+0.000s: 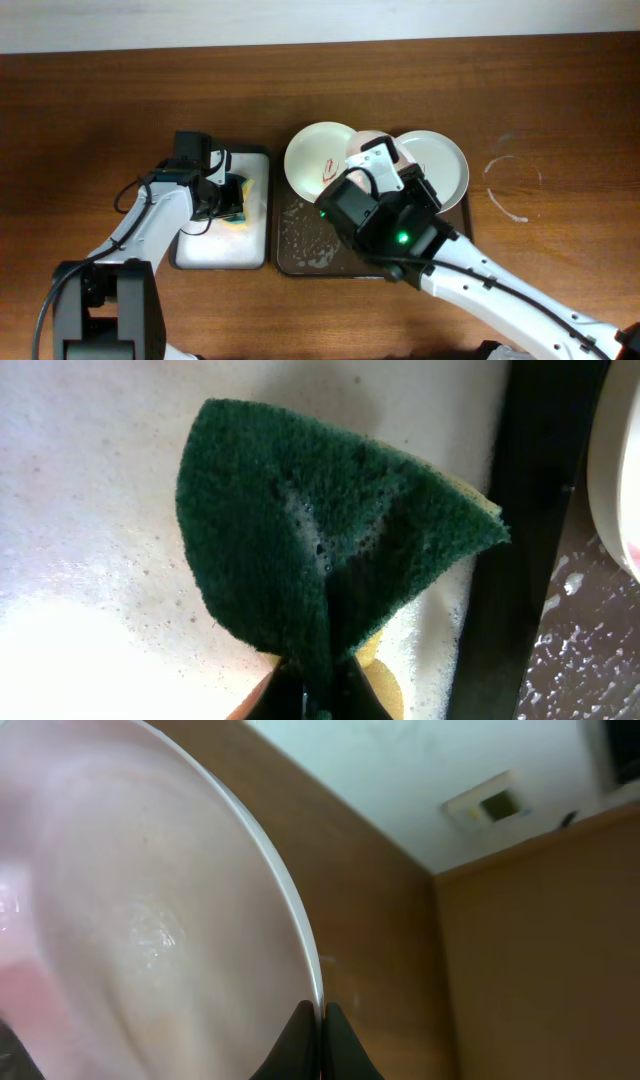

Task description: Clean dirty plates on tray and stack at the side

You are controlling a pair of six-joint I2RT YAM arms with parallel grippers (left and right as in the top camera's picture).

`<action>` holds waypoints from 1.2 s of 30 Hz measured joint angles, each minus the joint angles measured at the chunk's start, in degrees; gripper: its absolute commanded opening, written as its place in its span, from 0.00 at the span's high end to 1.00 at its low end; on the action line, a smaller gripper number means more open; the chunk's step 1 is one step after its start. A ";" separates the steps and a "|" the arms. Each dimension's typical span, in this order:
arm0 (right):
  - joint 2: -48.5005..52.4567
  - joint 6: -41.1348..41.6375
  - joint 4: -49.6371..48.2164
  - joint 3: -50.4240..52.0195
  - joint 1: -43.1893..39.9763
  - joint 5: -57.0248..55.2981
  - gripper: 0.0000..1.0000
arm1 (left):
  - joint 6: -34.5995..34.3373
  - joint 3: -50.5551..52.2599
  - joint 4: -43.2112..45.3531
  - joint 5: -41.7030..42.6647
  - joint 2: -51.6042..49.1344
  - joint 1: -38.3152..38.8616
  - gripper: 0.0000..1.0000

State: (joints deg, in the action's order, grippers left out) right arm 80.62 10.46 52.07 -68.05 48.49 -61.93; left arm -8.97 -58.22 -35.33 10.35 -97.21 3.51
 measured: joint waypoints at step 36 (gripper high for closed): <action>14.23 5.75 -7.23 -0.11 -80.35 65.33 0.70 | 0.00 0.04 0.04 0.20 0.00 0.00 1.00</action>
State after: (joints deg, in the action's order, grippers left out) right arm 94.85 16.21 44.84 -68.16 -31.86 3.40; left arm -8.97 -58.17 -35.29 10.55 -97.21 3.51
